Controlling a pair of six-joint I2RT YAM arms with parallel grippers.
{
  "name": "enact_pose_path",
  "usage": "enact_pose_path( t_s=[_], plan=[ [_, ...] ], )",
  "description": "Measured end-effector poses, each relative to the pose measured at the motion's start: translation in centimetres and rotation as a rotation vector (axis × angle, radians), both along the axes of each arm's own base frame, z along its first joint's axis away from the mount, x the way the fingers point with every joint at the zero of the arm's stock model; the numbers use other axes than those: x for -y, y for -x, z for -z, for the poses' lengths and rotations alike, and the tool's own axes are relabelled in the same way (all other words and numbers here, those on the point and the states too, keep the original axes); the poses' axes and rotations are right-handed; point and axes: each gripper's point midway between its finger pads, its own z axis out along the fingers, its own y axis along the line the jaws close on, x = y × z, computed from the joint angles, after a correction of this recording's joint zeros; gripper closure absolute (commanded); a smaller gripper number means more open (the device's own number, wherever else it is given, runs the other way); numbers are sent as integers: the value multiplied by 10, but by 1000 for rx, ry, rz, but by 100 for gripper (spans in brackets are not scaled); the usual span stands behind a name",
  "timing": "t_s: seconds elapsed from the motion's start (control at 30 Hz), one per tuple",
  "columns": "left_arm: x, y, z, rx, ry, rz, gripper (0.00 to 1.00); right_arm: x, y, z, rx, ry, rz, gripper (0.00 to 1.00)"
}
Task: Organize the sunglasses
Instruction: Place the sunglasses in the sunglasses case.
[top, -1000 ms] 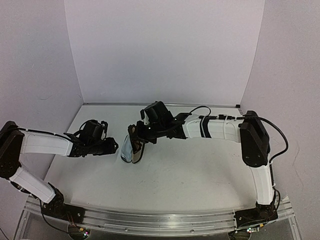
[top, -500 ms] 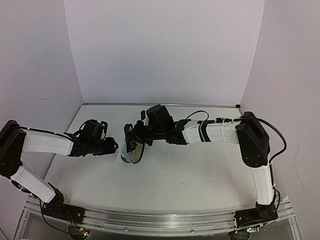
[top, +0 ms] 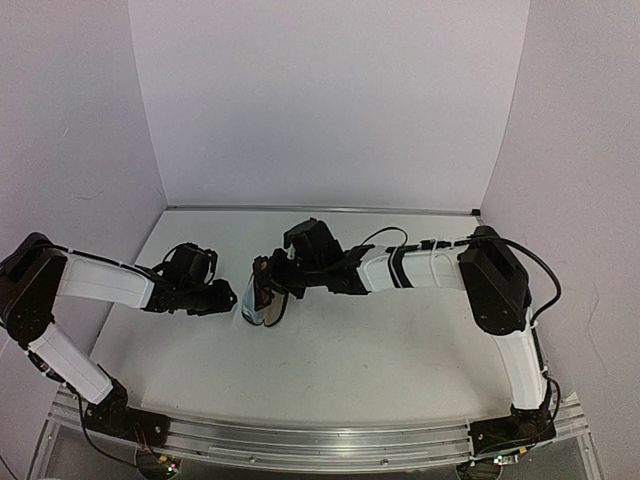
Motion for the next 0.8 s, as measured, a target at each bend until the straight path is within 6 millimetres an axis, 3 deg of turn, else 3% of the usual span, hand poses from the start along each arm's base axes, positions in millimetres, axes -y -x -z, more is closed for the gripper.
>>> enact_pose_path(
  t_s=[0.17, 0.43, 0.8],
  plan=[
    [0, -3, 2, -7, 1, -1, 58, 0, -1, 16, -26, 28, 10, 100],
    [5, -7, 0, -15, 25, 16, 58, -8, -7, 12, -24, 10, 14, 100],
    [5, -7, 9, -41, 28, 26, 57, -5, -8, 30, -56, 52, 36, 100]
  ],
)
